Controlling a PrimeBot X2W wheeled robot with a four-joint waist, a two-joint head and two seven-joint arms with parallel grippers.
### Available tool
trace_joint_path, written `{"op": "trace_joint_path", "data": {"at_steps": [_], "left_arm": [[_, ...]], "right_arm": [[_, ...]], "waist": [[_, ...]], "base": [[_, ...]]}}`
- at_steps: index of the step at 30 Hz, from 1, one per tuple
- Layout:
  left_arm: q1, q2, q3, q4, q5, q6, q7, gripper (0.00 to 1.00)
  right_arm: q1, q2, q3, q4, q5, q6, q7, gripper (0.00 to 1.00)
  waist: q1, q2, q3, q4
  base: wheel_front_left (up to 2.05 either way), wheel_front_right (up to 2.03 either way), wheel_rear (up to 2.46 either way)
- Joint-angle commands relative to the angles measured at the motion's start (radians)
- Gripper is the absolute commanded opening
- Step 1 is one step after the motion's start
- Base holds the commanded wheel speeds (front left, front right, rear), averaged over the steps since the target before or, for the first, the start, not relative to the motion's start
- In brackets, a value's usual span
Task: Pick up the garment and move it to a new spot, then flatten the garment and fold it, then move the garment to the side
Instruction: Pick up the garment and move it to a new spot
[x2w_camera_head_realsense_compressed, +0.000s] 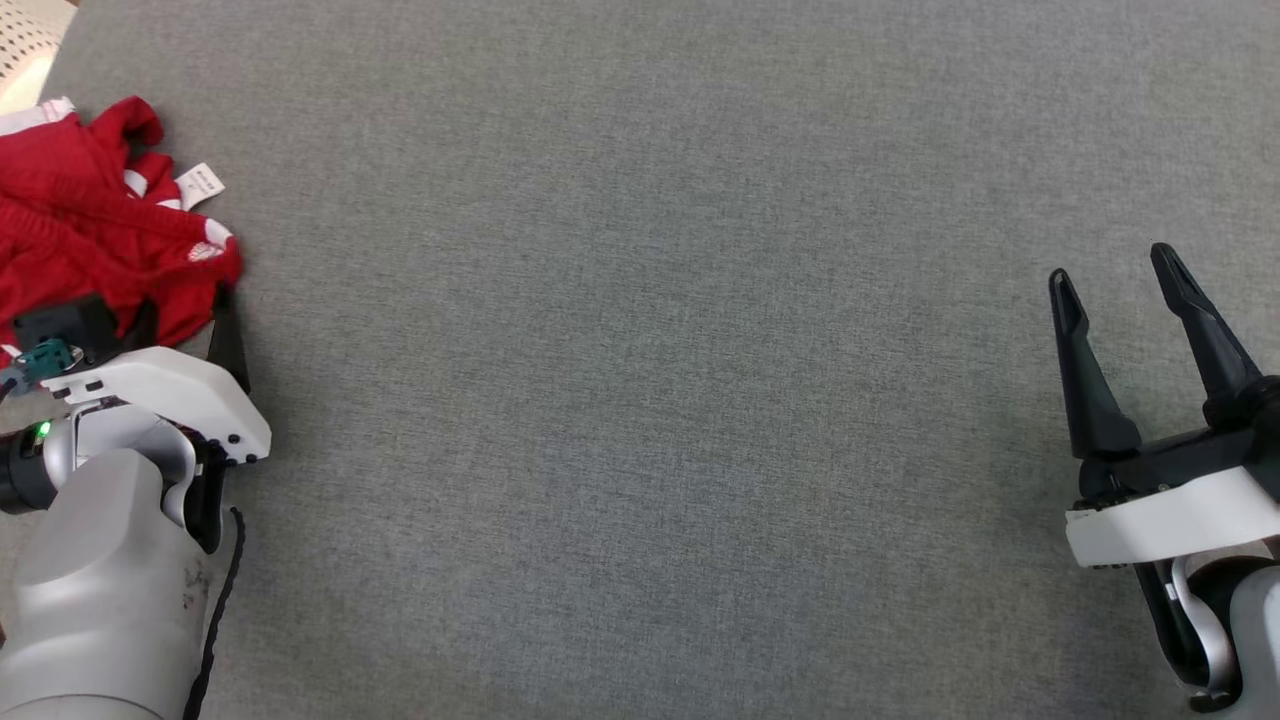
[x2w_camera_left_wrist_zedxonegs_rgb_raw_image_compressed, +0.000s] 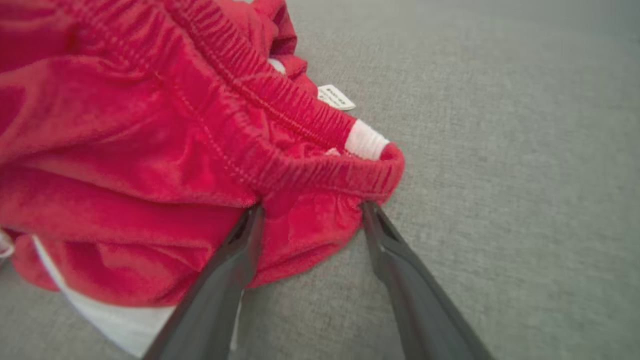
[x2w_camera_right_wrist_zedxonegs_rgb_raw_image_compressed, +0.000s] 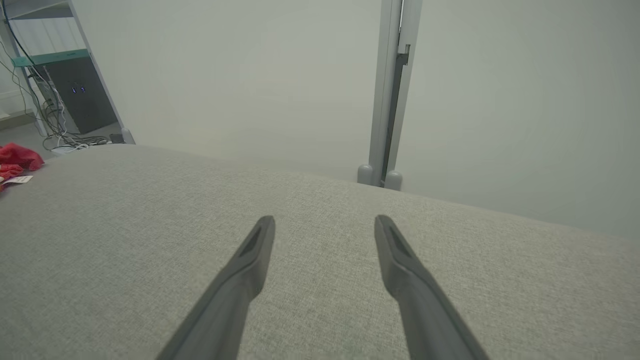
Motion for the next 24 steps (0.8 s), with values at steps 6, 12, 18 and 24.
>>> {"op": "trace_joint_path", "data": {"at_steps": [6,12,18,24], "left_arm": [[-0.035,0.034,-0.002,0.079,-0.007,0.0,-0.006,0.0],[-0.04,0.067,-0.006,0.028,0.003,-0.003,-0.028,0.0],[0.044,0.088,0.014,-0.225,0.038,0.005,-0.029,0.0],[0.182,0.072,0.005,-0.468,0.084,0.003,-0.029,0.0]], "right_arm": [[-0.021,0.002,0.003,0.022,0.009,0.0,-0.016,1.0],[0.007,0.017,-0.013,0.048,0.006,0.0,-0.032,1.0],[0.048,0.05,-0.026,0.073,0.007,0.0,-0.049,1.0],[0.109,0.087,-0.035,0.098,0.003,0.0,-0.061,1.0]], "waist": [[0.0,0.0,0.004,-0.014],[0.0,0.0,-0.064,0.003],[0.0,0.0,-0.178,0.013],[0.0,0.0,-0.312,-0.001]], "base": [[0.0,0.0,0.0],[0.0,0.0,0.0],[0.0,0.0,0.0],[0.0,0.0,0.0]]}}
